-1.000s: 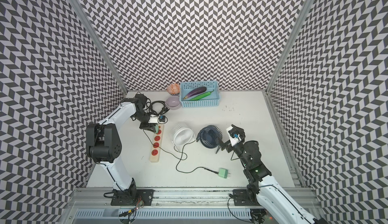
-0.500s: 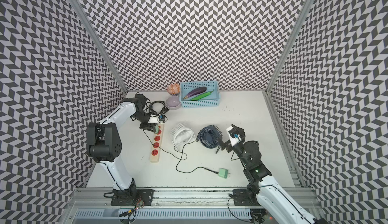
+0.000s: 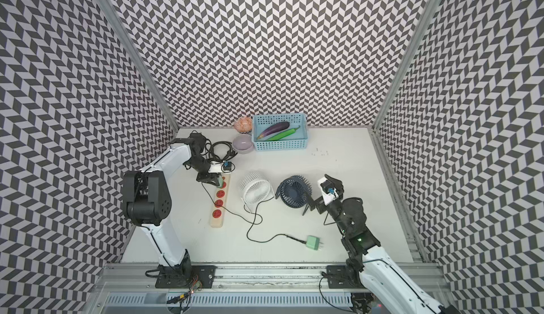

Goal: Plug the desk fan into the power strip
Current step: Insert the plug into the socket.

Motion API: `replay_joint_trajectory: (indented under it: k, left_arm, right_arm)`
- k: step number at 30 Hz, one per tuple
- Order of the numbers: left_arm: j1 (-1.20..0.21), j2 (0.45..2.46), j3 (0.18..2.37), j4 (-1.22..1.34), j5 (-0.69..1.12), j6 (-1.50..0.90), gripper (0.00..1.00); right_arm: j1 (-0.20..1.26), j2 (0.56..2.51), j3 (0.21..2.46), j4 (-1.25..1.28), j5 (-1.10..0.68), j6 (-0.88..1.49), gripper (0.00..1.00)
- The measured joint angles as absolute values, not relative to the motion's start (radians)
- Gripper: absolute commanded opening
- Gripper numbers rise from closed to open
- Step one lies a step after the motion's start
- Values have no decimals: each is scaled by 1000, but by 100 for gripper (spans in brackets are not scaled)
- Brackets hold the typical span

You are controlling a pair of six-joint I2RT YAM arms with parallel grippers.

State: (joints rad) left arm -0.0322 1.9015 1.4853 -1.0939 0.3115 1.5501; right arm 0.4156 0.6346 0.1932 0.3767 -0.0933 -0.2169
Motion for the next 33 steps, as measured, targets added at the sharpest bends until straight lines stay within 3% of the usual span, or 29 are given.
replay_joint_trajectory:
  k: [19, 33]
  left_arm:
    - [-65, 1868, 1414, -1026, 300, 1476, 0]
    - [3, 1859, 1368, -976, 396, 1499, 0]
  right_arm:
    - [416, 635, 193, 390, -93, -217, 100]
    - [416, 634, 193, 390, -93, -217, 100]
